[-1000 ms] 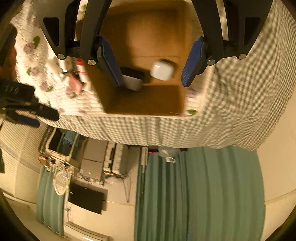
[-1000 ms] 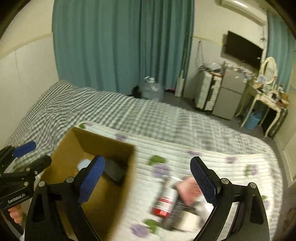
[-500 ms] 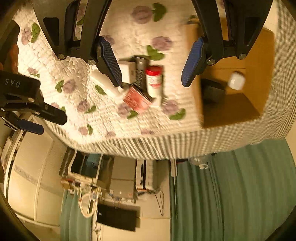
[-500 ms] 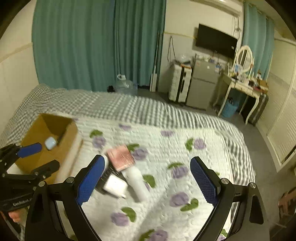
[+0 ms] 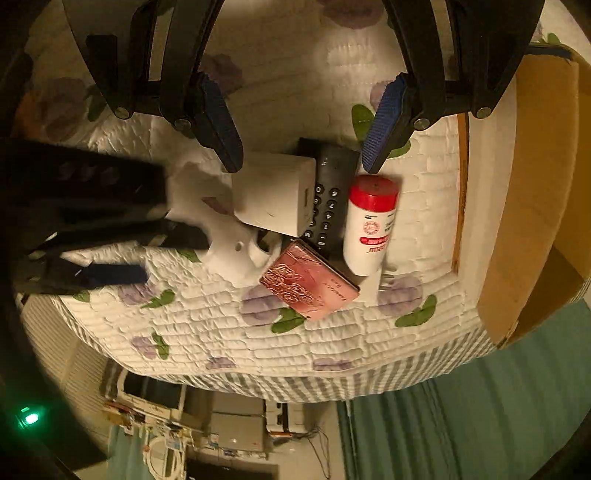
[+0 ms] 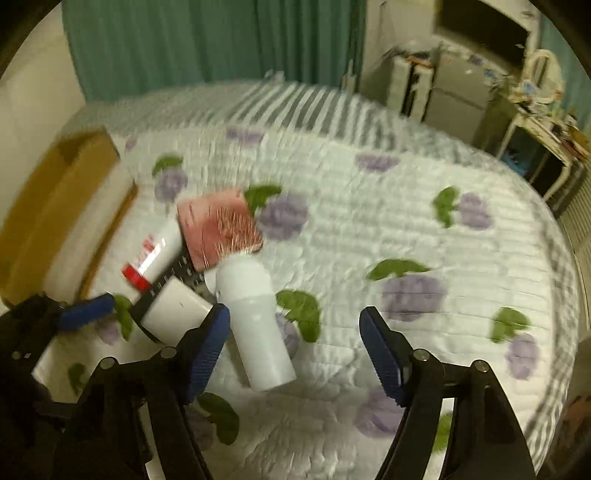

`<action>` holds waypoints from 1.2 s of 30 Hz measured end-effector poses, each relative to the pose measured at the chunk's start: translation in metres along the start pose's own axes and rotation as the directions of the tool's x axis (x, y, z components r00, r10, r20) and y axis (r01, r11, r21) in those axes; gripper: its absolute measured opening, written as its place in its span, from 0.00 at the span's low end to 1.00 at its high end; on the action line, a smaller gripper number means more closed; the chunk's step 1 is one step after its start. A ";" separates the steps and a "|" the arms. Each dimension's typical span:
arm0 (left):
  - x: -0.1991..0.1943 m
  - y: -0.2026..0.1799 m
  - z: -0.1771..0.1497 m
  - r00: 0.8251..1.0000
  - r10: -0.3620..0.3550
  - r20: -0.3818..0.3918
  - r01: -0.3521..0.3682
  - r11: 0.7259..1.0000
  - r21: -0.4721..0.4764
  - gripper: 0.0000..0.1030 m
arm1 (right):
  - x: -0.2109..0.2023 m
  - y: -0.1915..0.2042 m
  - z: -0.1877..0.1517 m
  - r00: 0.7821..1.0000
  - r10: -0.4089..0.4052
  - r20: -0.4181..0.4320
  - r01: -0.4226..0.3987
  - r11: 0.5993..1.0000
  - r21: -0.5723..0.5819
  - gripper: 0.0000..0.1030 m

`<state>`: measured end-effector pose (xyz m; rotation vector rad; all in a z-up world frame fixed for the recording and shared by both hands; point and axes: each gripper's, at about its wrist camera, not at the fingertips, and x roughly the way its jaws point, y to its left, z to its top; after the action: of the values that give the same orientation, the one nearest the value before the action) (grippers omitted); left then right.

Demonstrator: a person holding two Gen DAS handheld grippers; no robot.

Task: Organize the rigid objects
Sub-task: 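Move both tools back to the items on the bed, then grasp the white charger with the left tool while the right tool grasps the white bottle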

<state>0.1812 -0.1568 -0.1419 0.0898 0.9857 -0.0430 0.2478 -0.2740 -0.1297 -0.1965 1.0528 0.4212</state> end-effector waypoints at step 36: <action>0.044 -0.035 0.015 0.996 0.089 0.030 -0.092 0.983 0.160 0.56 | -0.009 -0.036 -0.014 0.998 0.003 0.064 -0.010 0.994 0.109 0.31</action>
<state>0.2154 -0.1926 -0.1720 0.2818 0.9532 -0.0399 0.2483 -0.3134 -0.1296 -0.0813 1.0115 0.3723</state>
